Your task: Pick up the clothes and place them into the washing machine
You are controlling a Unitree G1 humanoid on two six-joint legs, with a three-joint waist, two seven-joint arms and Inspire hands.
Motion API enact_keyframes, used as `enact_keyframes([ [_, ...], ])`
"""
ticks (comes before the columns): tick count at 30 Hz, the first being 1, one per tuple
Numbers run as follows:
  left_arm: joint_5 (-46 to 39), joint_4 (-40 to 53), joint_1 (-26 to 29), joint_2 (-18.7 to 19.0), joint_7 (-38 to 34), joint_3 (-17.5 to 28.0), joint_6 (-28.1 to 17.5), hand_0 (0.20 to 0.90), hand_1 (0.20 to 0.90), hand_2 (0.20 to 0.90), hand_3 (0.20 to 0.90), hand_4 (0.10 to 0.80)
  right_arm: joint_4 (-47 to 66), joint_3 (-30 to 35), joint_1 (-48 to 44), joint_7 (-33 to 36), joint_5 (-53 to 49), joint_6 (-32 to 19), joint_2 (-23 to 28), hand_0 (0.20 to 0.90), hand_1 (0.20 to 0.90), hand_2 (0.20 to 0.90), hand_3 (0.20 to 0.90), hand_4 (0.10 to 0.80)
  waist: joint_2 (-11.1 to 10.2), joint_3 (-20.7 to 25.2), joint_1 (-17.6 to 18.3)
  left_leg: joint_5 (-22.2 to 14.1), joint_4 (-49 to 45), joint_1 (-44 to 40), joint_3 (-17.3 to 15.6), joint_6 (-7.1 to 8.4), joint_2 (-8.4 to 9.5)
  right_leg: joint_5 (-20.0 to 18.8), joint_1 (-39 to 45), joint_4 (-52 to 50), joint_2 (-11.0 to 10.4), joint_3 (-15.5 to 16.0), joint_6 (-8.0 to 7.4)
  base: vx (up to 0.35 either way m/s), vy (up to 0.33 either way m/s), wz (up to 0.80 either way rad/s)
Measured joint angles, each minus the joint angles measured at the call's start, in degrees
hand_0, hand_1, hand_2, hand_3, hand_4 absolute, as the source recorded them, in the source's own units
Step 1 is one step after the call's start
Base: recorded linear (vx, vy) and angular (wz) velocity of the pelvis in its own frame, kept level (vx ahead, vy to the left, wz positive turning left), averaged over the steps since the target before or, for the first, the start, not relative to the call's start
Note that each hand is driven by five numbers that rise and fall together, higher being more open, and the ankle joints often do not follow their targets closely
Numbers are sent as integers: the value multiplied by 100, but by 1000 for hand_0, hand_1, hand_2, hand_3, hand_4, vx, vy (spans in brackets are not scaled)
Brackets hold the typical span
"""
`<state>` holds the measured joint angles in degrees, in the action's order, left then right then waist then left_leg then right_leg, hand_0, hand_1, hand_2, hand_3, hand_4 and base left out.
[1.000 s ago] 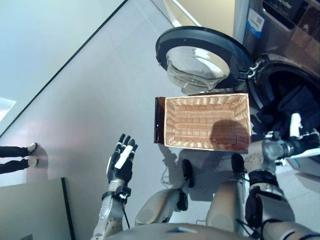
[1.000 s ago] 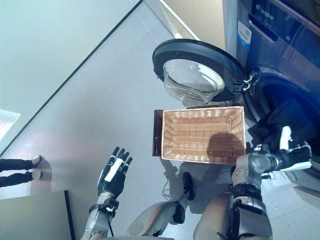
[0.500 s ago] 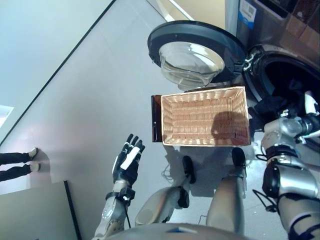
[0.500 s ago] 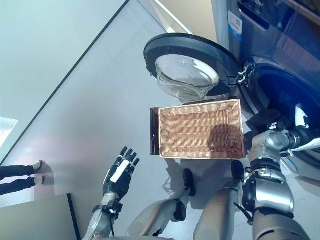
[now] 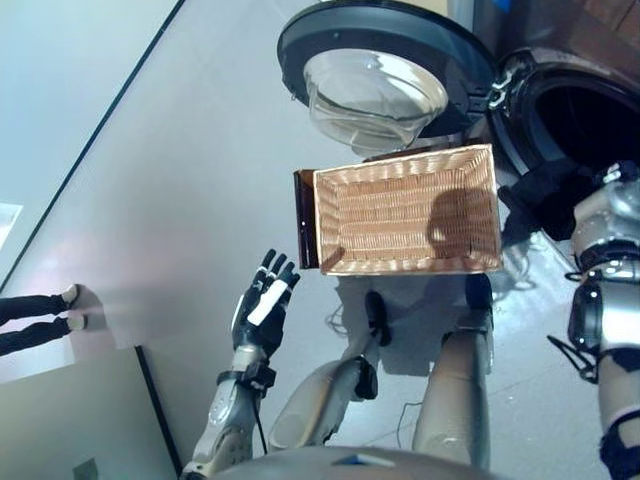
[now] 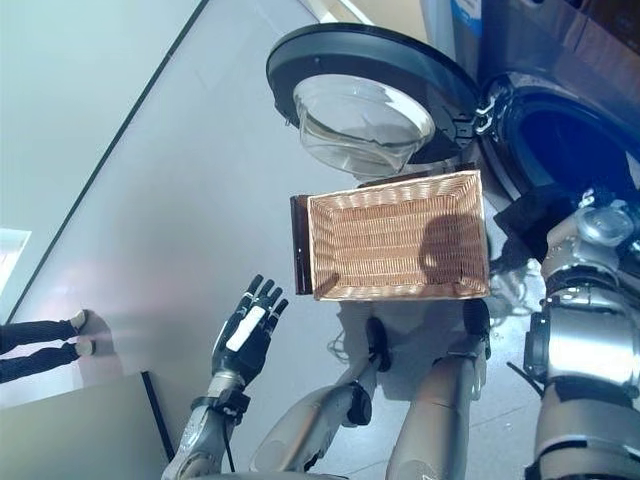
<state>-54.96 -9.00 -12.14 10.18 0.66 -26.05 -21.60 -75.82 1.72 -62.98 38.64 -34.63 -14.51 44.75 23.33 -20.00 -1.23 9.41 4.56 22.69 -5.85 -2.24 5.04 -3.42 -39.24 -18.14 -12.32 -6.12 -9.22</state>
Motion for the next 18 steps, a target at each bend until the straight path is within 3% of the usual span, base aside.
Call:
enact_keyframes([
  [10,2,50,114,187,-117,-132,-20,900,900,900,900,800,-2,-218,-842,81,-94,81,248,200,200,200,200,300,-63,-52,-242,96,0,304,11,10,43,197,-536,-497,-13,-64,63,-19,-2,5],
  [18,-24,193,181,206,-198,-186,-102,900,900,900,900,800,-70,-880,-1746,272,-311,57,767,200,200,200,200,300,-95,-78,-316,260,-3,791,100,30,143,365,-1222,-1004,-103,-102,123,-25,-26,15],
])
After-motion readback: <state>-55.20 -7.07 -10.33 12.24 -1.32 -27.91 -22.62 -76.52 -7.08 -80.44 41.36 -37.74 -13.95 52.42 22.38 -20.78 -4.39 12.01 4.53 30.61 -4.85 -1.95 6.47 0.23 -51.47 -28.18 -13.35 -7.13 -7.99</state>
